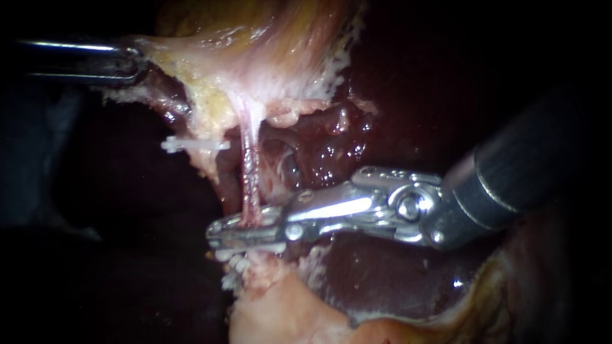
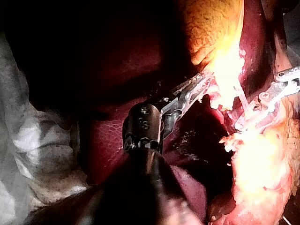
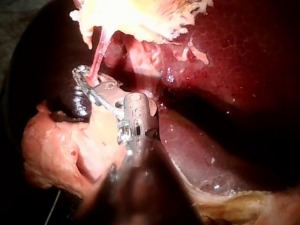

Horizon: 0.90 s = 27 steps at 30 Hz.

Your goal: Going back second clip right tube

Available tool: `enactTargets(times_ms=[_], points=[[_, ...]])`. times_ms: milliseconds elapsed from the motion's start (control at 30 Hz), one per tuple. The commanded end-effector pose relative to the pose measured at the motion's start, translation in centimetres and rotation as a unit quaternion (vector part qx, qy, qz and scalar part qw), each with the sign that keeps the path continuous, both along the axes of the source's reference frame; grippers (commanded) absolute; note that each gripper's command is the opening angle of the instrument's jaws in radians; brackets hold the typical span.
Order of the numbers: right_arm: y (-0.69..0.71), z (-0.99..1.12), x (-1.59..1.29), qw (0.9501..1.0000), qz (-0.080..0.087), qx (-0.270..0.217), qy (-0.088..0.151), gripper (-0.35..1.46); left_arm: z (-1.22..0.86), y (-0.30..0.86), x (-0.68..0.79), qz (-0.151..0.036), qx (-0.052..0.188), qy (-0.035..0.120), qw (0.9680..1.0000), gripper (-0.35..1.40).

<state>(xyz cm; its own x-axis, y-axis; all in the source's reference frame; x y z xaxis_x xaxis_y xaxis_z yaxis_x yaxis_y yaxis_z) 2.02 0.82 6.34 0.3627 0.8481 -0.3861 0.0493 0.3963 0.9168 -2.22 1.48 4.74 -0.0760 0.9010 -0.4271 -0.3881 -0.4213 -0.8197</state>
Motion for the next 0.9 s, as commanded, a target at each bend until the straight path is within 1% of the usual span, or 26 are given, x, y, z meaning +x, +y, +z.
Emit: enactTargets(times_ms=[33, 100, 133, 167, 200, 233, 300, 367, 467, 500, 600, 633, 733, 767, 800, 900], points=[[0.00, 0.01, -0.01, 1.0000, 0.000, 0.000, 0.000, -0.35, 0.00, 0.00, 0.00, 0.000, 0.000, 0.000, 1.0000, -0.35], [0.00, 0.01, -0.01, 1.0000, 0.000, 0.000, 0.000, -0.35, 0.00, 0.00, 0.00, 0.000, 0.000, 0.000, 1.0000, -0.35], [0.00, 0.02, -0.01, 1.0000, -0.003, -0.002, 0.003, -0.35, 0.00, 0.00, 0.00, 0.000, 0.000, 0.000, 1.0000, -0.35], [0.00, 0.03, -0.01, 0.9998, -0.008, -0.015, 0.009, -0.34, 0.00, 0.00, 0.00, 0.000, 0.000, 0.000, 1.0000, -0.35], [0.00, 0.03, -0.01, 0.9995, -0.011, -0.026, 0.014, -0.17, 0.00, 0.00, 0.00, 0.000, 0.000, 0.000, 1.0000, -0.35], [-0.01, 0.05, 0.00, 0.9992, -0.009, -0.036, 0.015, 0.07, 0.00, 0.00, 0.00, 0.000, 0.000, 0.000, 1.0000, -0.35], [-0.01, 0.06, 0.01, 0.9988, -0.006, -0.046, 0.016, 0.31, 0.00, 0.00, 0.00, 0.000, 0.000, 0.000, 1.0000, -0.35], [-0.01, 0.07, 0.01, 0.9983, -0.002, -0.057, 0.014, 0.39, 0.00, 0.00, 0.00, 0.000, 0.000, 0.000, 1.0000, -0.35], [0.02, 0.09, -0.01, 0.9953, 0.011, -0.096, 0.014, 0.44, 0.00, 0.00, 0.00, 0.000, 0.000, 0.000, 1.0000, -0.35], [0.04, 0.10, -0.02, 0.9932, 0.016, -0.115, 0.014, 0.47, 0.00, 0.00, 0.01, 0.000, 0.000, 0.000, 1.0000, -0.35], [0.09, 0.14, -0.09, 0.9828, 0.036, -0.181, 0.011, 0.50, 0.00, 0.00, 0.01, 0.001, 0.000, 0.000, 1.0000, -0.35], [0.10, 0.15, -0.14, 0.9784, 0.036, -0.203, 0.014, 0.50, 0.00, 0.00, 0.01, 0.001, 0.000, 0.000, 1.0000, -0.35], [0.10, 0.15, -0.30, 0.9709, 0.036, -0.236, 0.017, 0.50, 0.01, 0.00, 0.01, 0.001, 0.000, 0.000, 1.0000, -0.35], [0.09, 0.15, -0.39, 0.9668, 0.034, -0.252, 0.020, 0.50, 0.01, 0.00, 0.02, 0.001, 0.000, 0.000, 1.0000, -0.35], [0.09, 0.14, -0.47, 0.9639, 0.033, -0.263, 0.022, 0.50, 0.01, 0.00, 0.02, 0.001, 0.000, 0.000, 1.0000, -0.35], [0.08, 0.10, -0.71, 0.9573, 0.031, -0.286, 0.026, 0.50, 0.01, 0.00, 0.02, 0.001, 0.000, 0.000, 1.0000, -0.35]])
